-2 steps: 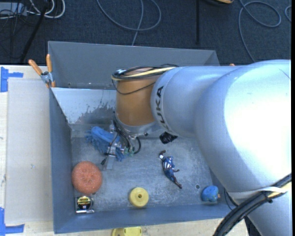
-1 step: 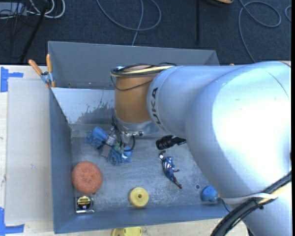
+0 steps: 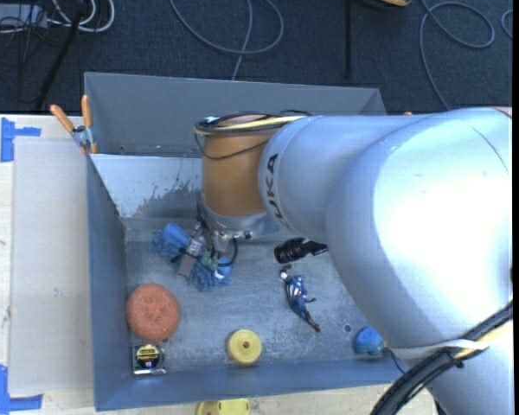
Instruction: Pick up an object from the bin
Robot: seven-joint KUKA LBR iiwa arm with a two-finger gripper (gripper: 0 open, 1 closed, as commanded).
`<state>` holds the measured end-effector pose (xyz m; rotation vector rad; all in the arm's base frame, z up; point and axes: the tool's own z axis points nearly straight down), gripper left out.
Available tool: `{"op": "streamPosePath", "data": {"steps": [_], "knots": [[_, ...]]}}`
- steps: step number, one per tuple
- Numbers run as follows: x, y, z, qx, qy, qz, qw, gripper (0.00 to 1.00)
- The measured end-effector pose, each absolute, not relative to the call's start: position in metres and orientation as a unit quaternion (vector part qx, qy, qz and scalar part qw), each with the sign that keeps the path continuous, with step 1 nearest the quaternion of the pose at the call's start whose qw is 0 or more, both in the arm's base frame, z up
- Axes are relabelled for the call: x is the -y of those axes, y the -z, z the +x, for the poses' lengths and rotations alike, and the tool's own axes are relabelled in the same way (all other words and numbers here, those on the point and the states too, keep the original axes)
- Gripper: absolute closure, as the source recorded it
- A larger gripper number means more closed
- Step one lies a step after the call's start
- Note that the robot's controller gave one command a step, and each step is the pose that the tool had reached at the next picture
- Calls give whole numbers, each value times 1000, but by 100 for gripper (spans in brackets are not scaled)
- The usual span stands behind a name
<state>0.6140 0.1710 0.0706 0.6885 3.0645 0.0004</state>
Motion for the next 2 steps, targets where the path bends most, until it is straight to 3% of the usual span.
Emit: {"op": "streamPosePath", "data": {"steps": [1,2], "knots": [[-171,-75,612,-976,1,219,-2,100],[-170,-94,611,-976,2,219,-4,100]]}}
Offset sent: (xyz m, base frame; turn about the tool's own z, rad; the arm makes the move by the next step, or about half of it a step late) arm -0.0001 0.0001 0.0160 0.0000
